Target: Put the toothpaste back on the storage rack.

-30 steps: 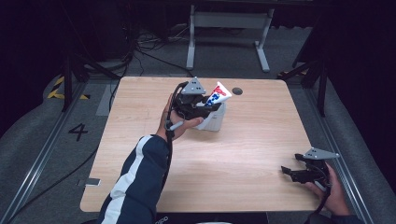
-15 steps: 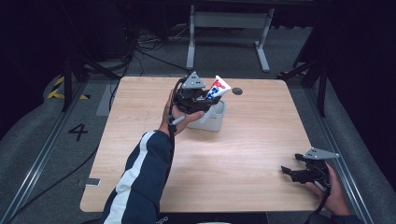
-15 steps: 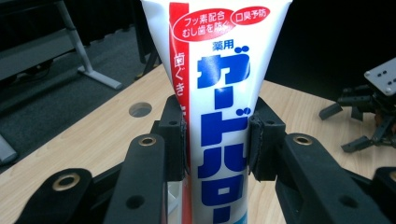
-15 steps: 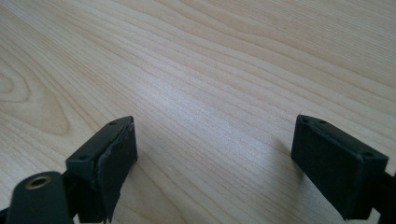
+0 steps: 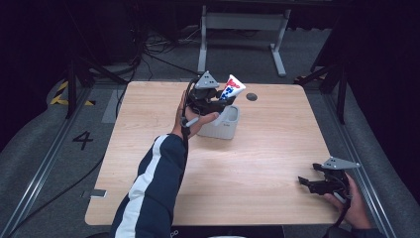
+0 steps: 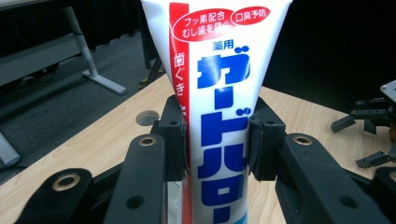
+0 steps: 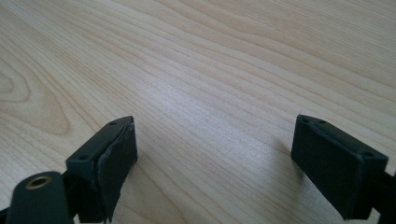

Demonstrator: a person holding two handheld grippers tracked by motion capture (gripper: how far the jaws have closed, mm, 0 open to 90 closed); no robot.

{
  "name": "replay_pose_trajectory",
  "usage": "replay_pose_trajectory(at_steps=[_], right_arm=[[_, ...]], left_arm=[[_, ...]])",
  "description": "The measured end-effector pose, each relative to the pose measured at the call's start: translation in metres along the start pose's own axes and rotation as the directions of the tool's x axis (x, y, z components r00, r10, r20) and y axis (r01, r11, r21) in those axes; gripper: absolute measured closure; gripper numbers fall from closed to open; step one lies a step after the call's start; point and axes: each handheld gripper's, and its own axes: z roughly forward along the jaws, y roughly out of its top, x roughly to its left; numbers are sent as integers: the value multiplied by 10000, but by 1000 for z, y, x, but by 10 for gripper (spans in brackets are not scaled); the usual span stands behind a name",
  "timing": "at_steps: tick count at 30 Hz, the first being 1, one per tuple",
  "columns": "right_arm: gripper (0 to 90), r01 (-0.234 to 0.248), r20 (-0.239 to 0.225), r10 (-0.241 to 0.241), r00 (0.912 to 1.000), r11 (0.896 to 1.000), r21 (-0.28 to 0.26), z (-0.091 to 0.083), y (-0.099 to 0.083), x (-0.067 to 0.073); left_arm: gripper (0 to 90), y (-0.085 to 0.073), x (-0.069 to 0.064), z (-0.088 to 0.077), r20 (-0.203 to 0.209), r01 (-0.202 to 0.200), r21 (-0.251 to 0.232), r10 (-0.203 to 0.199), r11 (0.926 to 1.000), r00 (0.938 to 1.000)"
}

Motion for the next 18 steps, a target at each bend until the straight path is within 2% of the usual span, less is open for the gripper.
replay_pose_trajectory(at_steps=[3,11,12,18], right_arm=[[148,-6,-4,6,10000,10000,2,0,0,0],[149,-30,0,30,10000,10000,-12,0,0,0],[149,-32,0,32,10000,10000,-11,0,0,0],[149,-21,4,21,10000,10000,-10,0,0,0]], left_arm=[[651,0,1,1,-16,79,-9,-79,10000,10000],[651,-2,9,8,-126,276,-419,-281,9987,9995],[651,-2,10,9,-165,205,-468,-213,9987,9996],[651,-5,12,15,-100,331,-576,-337,9978,9994]])
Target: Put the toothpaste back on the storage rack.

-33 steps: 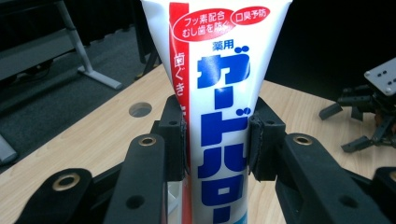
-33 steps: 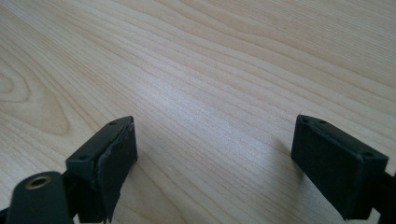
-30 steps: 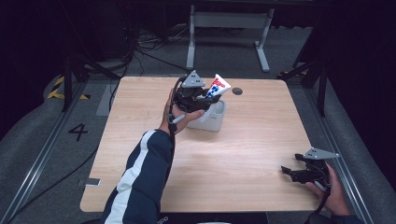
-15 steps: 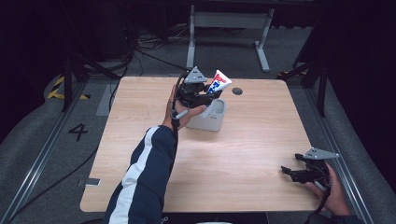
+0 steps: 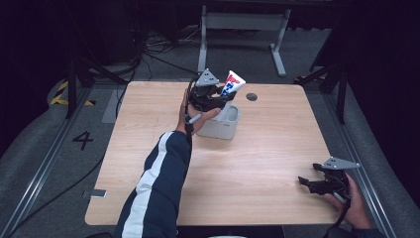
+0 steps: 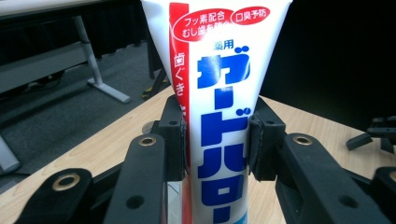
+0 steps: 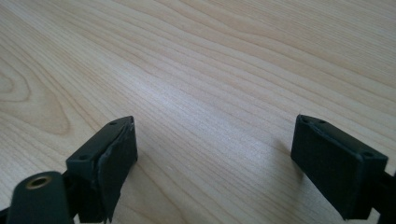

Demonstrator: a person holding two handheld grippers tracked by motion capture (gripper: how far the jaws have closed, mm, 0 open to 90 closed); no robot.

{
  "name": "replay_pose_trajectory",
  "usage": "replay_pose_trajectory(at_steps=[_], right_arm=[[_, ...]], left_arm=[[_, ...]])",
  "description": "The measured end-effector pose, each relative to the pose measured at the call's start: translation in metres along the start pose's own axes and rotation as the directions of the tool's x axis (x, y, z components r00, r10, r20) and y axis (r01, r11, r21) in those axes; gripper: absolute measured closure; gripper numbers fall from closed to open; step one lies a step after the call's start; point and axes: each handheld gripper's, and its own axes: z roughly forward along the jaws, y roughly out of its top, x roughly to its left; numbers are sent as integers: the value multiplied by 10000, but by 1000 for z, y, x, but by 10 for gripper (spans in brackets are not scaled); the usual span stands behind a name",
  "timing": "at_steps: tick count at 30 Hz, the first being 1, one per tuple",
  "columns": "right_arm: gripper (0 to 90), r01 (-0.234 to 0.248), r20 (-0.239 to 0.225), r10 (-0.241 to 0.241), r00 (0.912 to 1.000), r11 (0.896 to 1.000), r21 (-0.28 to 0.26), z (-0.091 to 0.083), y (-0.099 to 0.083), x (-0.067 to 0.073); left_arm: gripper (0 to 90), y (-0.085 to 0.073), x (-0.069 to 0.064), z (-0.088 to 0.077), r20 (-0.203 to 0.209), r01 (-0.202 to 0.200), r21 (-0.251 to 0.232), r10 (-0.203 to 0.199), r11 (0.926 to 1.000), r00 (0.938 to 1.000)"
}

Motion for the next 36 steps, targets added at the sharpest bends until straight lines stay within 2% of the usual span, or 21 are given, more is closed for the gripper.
replay_pose_trajectory(at_steps=[4,6,18,36], right_arm=[[149,-4,1,4,10000,10000,3,0,0,0],[149,-3,-2,3,10000,10000,-1,0,0,0],[149,-4,-2,4,10000,10000,0,0,0,0],[150,18,-3,-18,10000,10000,-7,0,0,0]], left_arm=[[651,-1,1,2,-61,-39,-49,38,10000,10000],[651,-3,3,3,-121,83,-142,-85,9999,9999],[650,-12,10,12,-168,233,-417,-240,9989,9996],[648,-27,18,21,-365,484,-442,-500,9979,9981]])
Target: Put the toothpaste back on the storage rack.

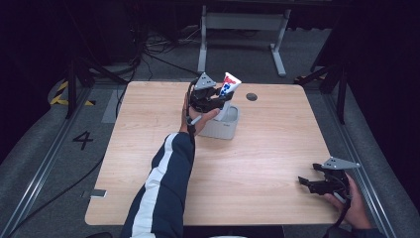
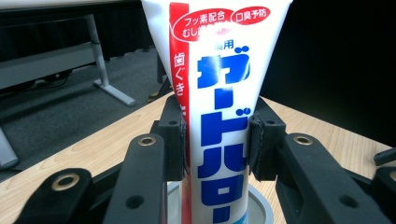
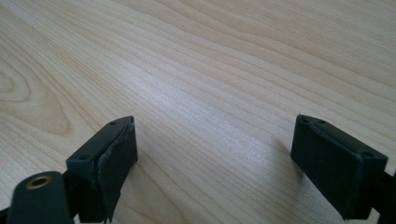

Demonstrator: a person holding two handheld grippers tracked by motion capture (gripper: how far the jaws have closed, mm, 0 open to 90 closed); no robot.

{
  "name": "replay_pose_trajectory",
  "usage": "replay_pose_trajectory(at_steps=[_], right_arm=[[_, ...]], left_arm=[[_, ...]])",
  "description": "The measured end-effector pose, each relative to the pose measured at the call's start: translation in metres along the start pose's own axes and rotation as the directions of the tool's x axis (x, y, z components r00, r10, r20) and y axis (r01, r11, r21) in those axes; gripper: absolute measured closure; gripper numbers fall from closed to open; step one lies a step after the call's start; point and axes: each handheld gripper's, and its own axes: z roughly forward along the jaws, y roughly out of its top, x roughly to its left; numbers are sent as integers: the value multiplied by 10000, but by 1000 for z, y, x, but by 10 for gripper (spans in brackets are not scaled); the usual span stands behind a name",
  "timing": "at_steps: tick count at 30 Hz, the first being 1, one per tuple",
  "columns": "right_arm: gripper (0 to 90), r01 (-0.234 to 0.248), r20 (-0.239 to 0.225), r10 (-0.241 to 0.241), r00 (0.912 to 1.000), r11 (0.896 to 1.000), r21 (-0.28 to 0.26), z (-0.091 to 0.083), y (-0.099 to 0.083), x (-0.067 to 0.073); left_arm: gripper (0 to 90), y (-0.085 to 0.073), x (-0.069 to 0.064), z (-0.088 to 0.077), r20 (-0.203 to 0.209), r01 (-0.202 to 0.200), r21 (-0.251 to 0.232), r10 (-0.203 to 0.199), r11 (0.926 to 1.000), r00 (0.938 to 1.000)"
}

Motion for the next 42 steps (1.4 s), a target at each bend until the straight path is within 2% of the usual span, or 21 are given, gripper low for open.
replay_pose_trajectory(at_steps=[9,10,15,22,24,26,36,42], right_arm=[[150,7,3,-7,10000,10000,-4,0,0,0],[150,1,2,-1,10000,10000,-2,0,0,0],[150,1,0,-1,10000,10000,-3,0,0,0],[150,3,1,-3,10000,10000,-2,0,0,0],[150,3,3,-3,10000,10000,-2,0,0,0],[150,4,3,-4,10000,10000,-4,0,0,0],[150,0,-1,0,10000,10000,0,0,0,0],[150,-23,-5,23,10000,10000,12,0,0,0]], left_arm=[[648,-2,3,7,-151,-42,-53,41,10000,9999],[648,-2,3,8,-174,48,-73,-49,10000,9998],[647,-6,5,11,-439,44,28,-42,10000,9990],[645,-15,4,13,-447,93,130,-88,9999,9990],[644,-17,4,12,-476,-29,232,40,9997,9989],[643,-18,3,11,-436,88,234,-78,9997,9990],[638,-20,-6,5,-489,-532,690,567,9962,9972],[636,-24,-7,5,-593,-573,973,632,9936,9962]])
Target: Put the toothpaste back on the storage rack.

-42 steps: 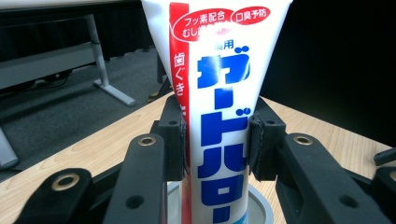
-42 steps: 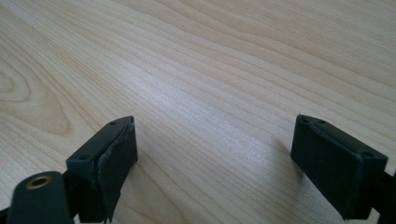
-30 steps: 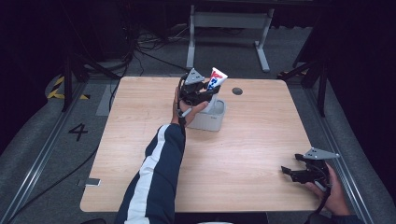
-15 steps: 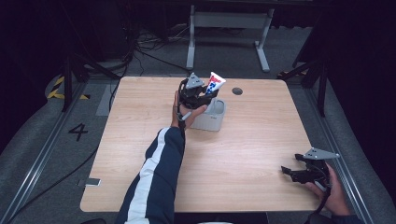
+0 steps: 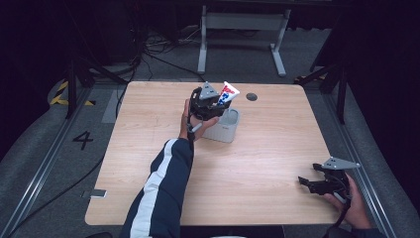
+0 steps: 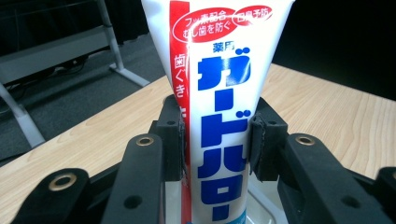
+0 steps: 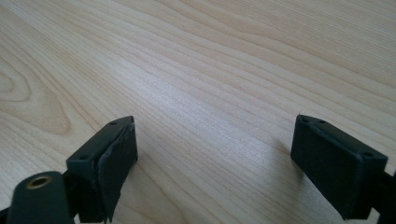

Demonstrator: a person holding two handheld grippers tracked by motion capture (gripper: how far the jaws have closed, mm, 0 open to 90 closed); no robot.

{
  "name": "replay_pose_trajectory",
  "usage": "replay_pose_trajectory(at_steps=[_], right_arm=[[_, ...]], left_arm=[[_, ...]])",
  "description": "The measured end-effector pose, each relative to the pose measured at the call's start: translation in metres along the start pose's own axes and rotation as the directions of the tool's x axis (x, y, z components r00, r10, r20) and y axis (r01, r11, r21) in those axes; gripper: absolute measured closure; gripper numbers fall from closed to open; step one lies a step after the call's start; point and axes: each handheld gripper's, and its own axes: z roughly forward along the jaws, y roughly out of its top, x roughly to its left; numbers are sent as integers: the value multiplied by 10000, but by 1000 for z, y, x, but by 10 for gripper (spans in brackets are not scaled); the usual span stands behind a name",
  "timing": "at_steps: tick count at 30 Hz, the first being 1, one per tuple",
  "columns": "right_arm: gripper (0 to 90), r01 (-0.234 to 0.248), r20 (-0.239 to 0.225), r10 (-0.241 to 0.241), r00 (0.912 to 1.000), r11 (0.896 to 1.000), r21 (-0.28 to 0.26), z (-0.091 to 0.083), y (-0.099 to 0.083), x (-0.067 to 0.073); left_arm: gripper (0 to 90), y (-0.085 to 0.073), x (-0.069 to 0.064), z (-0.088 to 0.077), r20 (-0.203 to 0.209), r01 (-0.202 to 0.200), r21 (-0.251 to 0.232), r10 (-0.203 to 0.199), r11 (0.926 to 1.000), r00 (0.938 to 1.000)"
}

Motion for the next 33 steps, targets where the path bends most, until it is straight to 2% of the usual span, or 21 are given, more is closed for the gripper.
replay_pose_trajectory(at_steps=[5,6,10,16,19,23,27,28,33], right_arm=[[150,6,-1,-6,10000,10000,-1,0,0,0],[150,5,0,-5,10000,10000,-2,0,0,0],[150,4,-1,-4,10000,10000,-1,0,0,0],[150,2,1,-2,10000,10000,-1,0,0,0],[150,5,-2,-5,10000,10000,-3,0,0,0],[150,4,0,-4,10000,10000,-3,0,0,0],[150,4,0,-4,10000,10000,-2,0,0,0],[150,5,-1,-5,10000,10000,-2,0,0,0],[150,4,1,-4,10000,10000,-1,0,0,0]], left_arm=[[634,-2,2,1,-21,-88,224,88,9997,10000],[634,-2,3,1,-81,-266,268,268,9993,9996],[632,-3,3,-1,-99,-153,430,157,9990,9998],[629,-3,6,-3,-115,-506,703,515,9962,9986],[627,-4,5,-3,-154,-384,821,398,9959,9991],[625,-5,6,-3,-128,-563,1074,580,9926,9982],[621,-6,5,-3,-87,-504,1153,518,9920,9986],[618,-7,7,-3,-111,-659,1239,678,9901,9976],[611,-6,8,-4,-162,-708,1439,739,9871,9971]])
